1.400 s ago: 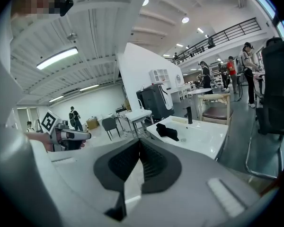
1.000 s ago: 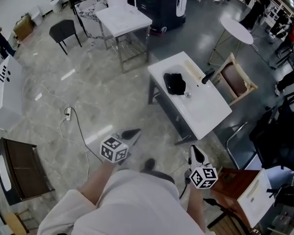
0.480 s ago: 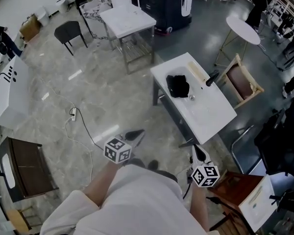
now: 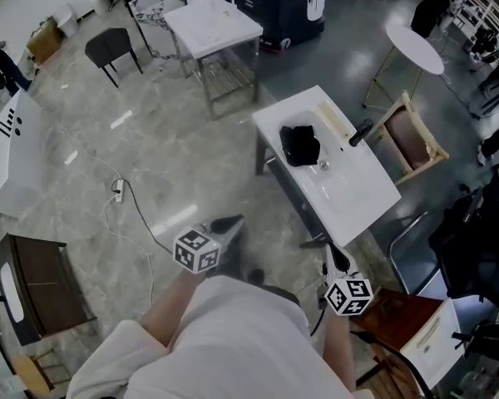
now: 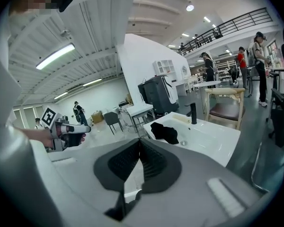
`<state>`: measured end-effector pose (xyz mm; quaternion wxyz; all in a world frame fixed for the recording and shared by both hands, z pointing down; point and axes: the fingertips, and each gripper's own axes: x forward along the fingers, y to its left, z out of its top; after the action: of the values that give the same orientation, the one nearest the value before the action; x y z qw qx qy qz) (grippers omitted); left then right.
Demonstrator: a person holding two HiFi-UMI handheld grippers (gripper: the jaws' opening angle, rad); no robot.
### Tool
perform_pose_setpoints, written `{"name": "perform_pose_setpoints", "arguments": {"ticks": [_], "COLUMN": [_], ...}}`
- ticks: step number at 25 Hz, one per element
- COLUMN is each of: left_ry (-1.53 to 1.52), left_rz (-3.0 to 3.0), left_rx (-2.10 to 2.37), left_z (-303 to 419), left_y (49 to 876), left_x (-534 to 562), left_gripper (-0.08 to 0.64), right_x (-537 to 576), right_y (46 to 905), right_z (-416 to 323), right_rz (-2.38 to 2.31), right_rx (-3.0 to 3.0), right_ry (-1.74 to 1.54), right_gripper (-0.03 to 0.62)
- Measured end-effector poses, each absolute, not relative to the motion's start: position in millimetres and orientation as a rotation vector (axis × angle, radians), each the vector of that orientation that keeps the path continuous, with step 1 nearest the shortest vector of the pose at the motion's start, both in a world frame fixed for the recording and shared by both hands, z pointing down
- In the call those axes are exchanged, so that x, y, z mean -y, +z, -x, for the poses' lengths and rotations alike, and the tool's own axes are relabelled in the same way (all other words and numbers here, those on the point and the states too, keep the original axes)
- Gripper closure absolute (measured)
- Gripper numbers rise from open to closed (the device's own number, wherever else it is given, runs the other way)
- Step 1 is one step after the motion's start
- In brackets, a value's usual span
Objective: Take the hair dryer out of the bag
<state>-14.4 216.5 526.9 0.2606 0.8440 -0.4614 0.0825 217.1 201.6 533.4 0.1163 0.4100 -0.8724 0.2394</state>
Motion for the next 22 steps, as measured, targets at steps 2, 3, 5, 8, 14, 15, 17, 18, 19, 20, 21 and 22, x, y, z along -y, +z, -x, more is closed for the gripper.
{"name": "perform_pose_setpoints", "arguments": {"ticks": [2,3,5,8,14,15,17,18,19,20,21,22], "left_ry": [0.219,0.219,0.22,0.221,0.243,0.244,0.244,0.247,0.252,0.259,0.265,0.271], "left_rz": [-2.294,-2.299,-2.31,-2.319,-2.344,-2.349,-2.357,-2.362,-2.367,-2.373,-2.377,-2.378], "left_rx": [1.228,1.216,1.193,1.165,1.107,1.095,1.069,1.057,1.047,1.038,1.029,1.021], "left_z": [16.5,18.2,22.5,30.4,55.1,58.6,64.5,67.3,70.3,73.5,76.9,80.6], "left_y": [527.7,527.8,526.9,526.3,529.0,528.9,528.1,527.5,527.1,527.1,527.6,528.2], "left_x": [-203.6,-196.9,-182.9,-161.3,-115.0,-107.2,-92.5,-85.1,-77.8,-70.7,-63.9,-57.1], "left_gripper": [0.561,0.561,0.561,0.561,0.561,0.561,0.561,0.561,0.561,0.561,0.561,0.561], "right_x": [-191.0,-185.5,-173.7,-155.1,-117.6,-111.8,-100.6,-94.7,-88.7,-83.0,-77.6,-72.6], "right_y": [533.8,533.5,532.4,531.8,530.4,530.3,529.3,528.3,527.3,526.6,526.2,525.7], "right_z": [-214.0,-211.3,-204.8,-195.9,-173.8,-170.9,-165.5,-162.4,-158.8,-154.9,-150.8,-146.5], "right_rz": [-1.22,-1.229,-1.247,-1.275,-1.336,-1.346,-1.368,-1.379,-1.389,-1.399,-1.408,-1.417], "right_rx": [2.546,2.542,2.536,2.523,2.498,2.491,2.479,2.475,2.471,2.468,2.463,2.458], "right_ry": [0.705,0.709,0.714,0.717,0.732,0.733,0.736,0.737,0.739,0.74,0.742,0.743], "right_gripper": [0.588,0.588,0.588,0.588,0.588,0.588,0.588,0.588,0.588,0.588,0.588,0.588]}}
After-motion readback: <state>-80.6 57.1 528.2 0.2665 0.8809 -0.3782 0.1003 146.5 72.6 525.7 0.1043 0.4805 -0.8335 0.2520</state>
